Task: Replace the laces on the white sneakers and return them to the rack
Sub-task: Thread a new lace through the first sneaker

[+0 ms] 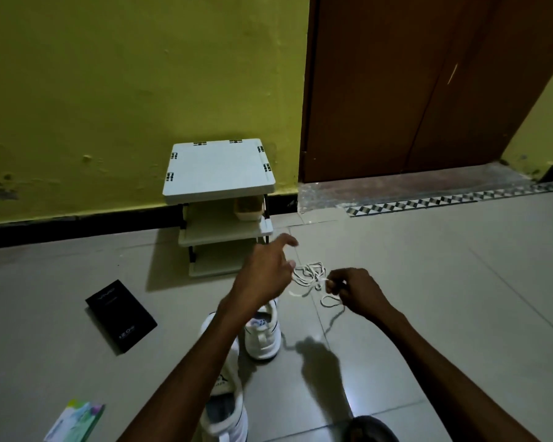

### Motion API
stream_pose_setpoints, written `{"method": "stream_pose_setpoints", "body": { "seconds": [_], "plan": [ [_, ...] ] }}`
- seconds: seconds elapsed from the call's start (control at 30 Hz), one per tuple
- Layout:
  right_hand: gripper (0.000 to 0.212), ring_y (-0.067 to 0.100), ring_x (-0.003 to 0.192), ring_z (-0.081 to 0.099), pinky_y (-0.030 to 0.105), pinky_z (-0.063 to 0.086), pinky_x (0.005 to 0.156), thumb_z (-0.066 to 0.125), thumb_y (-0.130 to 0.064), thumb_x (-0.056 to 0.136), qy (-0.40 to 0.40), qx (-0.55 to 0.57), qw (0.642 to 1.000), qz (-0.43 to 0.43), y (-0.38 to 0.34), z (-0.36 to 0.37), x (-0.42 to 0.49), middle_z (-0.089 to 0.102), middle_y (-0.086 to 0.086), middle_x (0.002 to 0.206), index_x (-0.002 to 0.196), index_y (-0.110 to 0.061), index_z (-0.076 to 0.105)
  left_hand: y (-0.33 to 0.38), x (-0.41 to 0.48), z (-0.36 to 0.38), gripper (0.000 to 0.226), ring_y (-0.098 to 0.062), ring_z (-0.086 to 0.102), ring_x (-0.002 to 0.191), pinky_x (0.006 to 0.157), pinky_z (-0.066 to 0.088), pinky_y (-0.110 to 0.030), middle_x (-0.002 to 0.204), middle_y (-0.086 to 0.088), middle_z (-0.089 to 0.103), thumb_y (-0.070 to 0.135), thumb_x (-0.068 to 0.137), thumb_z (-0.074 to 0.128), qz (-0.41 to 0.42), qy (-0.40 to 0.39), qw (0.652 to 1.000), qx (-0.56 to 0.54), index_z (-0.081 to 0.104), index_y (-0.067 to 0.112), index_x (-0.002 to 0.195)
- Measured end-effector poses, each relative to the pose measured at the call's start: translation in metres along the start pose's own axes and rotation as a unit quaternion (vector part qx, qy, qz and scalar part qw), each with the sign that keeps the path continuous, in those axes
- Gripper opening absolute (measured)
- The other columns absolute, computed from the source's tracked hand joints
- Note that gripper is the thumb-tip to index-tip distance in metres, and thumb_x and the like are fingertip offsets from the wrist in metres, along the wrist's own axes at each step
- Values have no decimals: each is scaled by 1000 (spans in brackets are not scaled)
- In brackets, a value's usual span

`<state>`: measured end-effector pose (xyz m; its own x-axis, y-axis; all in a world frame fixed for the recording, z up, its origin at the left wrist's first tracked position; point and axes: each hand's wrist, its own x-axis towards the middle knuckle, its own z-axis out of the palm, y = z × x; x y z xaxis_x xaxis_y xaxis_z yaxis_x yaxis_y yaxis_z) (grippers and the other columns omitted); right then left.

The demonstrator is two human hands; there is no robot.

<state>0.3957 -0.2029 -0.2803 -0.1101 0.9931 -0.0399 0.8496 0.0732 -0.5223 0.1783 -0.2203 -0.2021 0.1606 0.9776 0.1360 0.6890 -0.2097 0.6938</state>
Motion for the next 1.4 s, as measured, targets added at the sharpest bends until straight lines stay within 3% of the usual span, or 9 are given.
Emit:
{"method": "stream_pose_setpoints", "body": {
  "seconds": [0.2, 0.37, 0.53, 0.7, 0.9, 1.07, 1.17, 1.23, 1.4],
  "plan": [
    [20, 14, 71, 60, 21, 36, 53, 57, -9, 86, -18, -56, 994, -94, -57, -12, -3, 69, -6, 83, 83, -23, 71, -9, -1, 34, 24, -12, 66, 72, 64, 50, -23, 71, 6, 64, 16, 91, 62, -13, -47, 999, 23, 69, 23, 113],
    [23, 16, 69, 60, 23, 36, 52, 55, -8, 82, 0, -78, 993, -94, -62, -14, -3, 68, -6, 78, 78, -27, 67, -13, -3, 33, 10, -15, 66, 71, 62, 46, -23, 73, 1, 69, 19, 88, 65, -19, 7, 999, 38, 74, 18, 88],
    [22, 10, 58, 57, 26, 41, 53, 58, -18, 89, 11, 18, 998, -61, -50, -12, -4, 65, -7, 66, 71, -27, 67, -3, -6, 10, 17, -1, 59, 49, 52, 48, -20, 62, 3, 68, 8, 91, 63, -22, 97, 983, -152, 73, 14, 79],
    [24, 11, 60, 59, 26, 44, 58, 55, -16, 88, -23, -5, 999, 30, 4, 13, -13, 64, -9, 66, 67, -26, 63, 17, -5, -28, 16, -10, 57, 53, 48, 43, -20, 67, -6, 69, 8, 95, 59, -52, 158, 924, -345, 73, 8, 86],
    [31, 8, 65, 64, 26, 48, 59, 56, -11, 85, -126, -71, 984, 109, 68, 53, -46, 65, -9, 68, 60, -28, 61, 31, -14, -52, 19, -8, 56, 57, 51, 42, -18, 69, -4, 67, 6, 96, 56, 6, 167, 889, -427, 71, 9, 84],
    [32, 6, 68, 69, 25, 55, 64, 57, -13, 89, -166, -84, 974, 127, 70, 64, -50, 70, -9, 72, 64, -30, 65, 24, -16, -38, 15, -9, 58, 58, 53, 46, -19, 73, -10, 68, 6, 96, 56, -4, 131, 931, -341, 71, 7, 92],
    [30, 6, 66, 67, 29, 56, 67, 55, -10, 87, -136, -47, 986, 82, 36, 51, -38, 68, -9, 68, 67, -30, 65, 6, -15, -23, 12, -6, 66, 66, 66, 56, -29, 80, -2, 70, 14, 95, 59, -15, 41, 997, -58, 69, 17, 102],
    [28, 5, 64, 66, 29, 54, 66, 55, -8, 81, -103, -14, 994, 45, 10, 40, -28, 66, -10, 62, 65, -29, 65, -5, -18, -9, 27, -16, 68, 79, 76, 55, -32, 87, -4, 70, 17, 92, 62, -19, -19, 997, 65, 61, 23, 118],
    [31, 6, 61, 64, 31, 53, 66, 60, -19, 87, -93, 20, 994, -48, -46, 17, -16, 65, -10, 56, 60, -34, 62, -21, -27, 24, 32, -18, 65, 80, 73, 50, -28, 83, -3, 69, 20, 92, 62, -26, -92, 993, 64, 58, 30, 122]
  ]
}}
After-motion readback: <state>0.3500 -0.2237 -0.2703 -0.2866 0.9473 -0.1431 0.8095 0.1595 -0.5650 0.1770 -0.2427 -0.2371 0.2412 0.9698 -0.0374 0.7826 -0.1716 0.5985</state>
